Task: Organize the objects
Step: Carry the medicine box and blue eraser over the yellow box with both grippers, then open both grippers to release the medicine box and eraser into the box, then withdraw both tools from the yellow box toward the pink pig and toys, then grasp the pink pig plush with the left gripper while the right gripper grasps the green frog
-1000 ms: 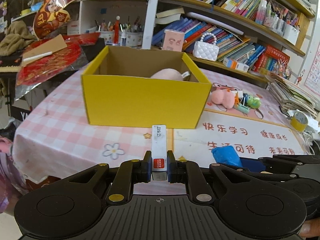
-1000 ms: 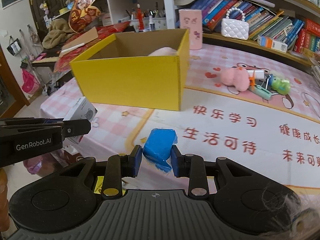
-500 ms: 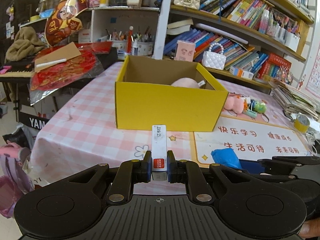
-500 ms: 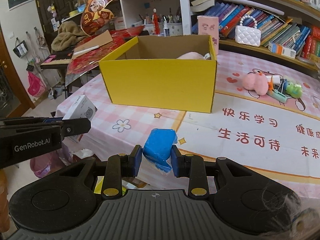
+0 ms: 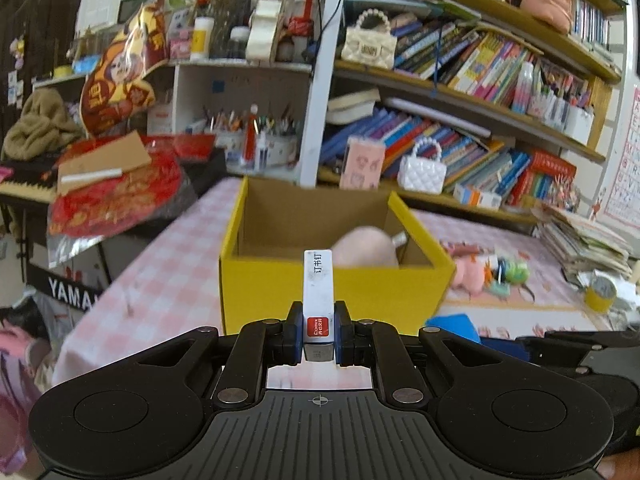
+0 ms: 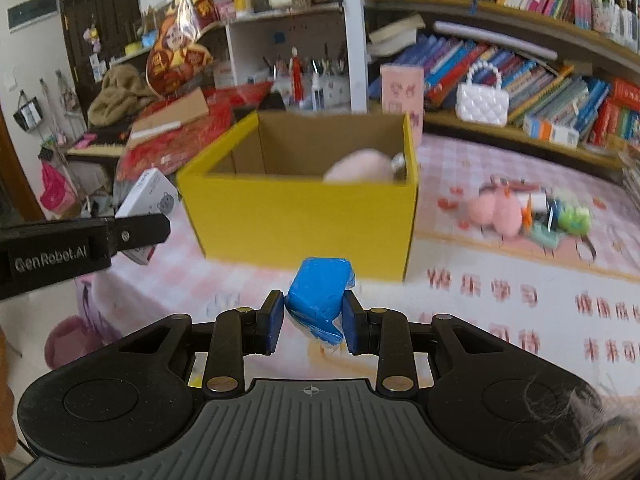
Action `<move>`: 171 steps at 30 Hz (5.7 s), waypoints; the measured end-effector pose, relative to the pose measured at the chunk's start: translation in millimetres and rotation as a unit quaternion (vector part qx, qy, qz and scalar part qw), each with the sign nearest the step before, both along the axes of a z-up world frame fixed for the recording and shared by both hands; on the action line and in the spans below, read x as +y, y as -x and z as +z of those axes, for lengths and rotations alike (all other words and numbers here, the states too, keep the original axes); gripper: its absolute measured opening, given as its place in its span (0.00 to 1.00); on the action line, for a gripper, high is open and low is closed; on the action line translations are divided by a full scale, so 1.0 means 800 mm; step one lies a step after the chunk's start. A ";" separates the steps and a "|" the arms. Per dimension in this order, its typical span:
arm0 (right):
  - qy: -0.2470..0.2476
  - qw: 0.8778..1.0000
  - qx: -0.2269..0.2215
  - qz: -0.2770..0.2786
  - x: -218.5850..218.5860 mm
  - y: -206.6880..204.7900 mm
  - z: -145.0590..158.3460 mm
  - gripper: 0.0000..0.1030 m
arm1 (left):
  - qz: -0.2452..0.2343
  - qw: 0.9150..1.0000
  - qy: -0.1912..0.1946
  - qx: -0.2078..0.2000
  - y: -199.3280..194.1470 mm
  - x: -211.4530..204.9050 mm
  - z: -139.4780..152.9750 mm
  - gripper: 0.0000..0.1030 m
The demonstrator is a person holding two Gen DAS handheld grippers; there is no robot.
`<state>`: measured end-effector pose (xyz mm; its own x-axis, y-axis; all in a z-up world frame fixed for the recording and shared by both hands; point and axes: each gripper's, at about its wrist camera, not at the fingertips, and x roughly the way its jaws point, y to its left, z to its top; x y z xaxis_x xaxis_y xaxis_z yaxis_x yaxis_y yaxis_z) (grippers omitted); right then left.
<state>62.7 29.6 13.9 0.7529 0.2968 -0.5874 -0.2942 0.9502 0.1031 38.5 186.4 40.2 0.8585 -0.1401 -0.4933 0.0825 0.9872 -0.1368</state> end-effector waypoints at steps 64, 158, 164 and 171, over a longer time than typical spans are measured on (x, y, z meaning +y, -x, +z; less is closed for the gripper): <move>0.033 0.998 -0.043 0.043 0.001 -0.182 0.024 0.58 | 0.059 0.998 -0.023 -0.023 -0.120 -0.010 0.009 0.66; 0.020 0.981 0.044 -0.188 -0.367 -0.141 -0.044 0.68 | -0.033 0.994 -0.027 0.101 -0.223 -0.343 -0.070 0.84; 0.012 0.984 0.048 -0.174 -0.382 -0.190 -0.050 0.68 | -0.028 0.991 -0.040 0.126 -0.272 -0.359 -0.094 0.87; 0.003 0.986 0.060 -0.154 -0.393 -0.238 -0.066 0.70 | -0.004 0.988 -0.035 0.151 -0.311 -0.360 -0.121 0.88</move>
<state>253.5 -285.1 -38.8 0.7312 0.0614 -0.6793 0.0228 0.9932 0.1143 287.6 -101.6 -56.2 0.6694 -0.1023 -0.7359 0.0555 0.9946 -0.0878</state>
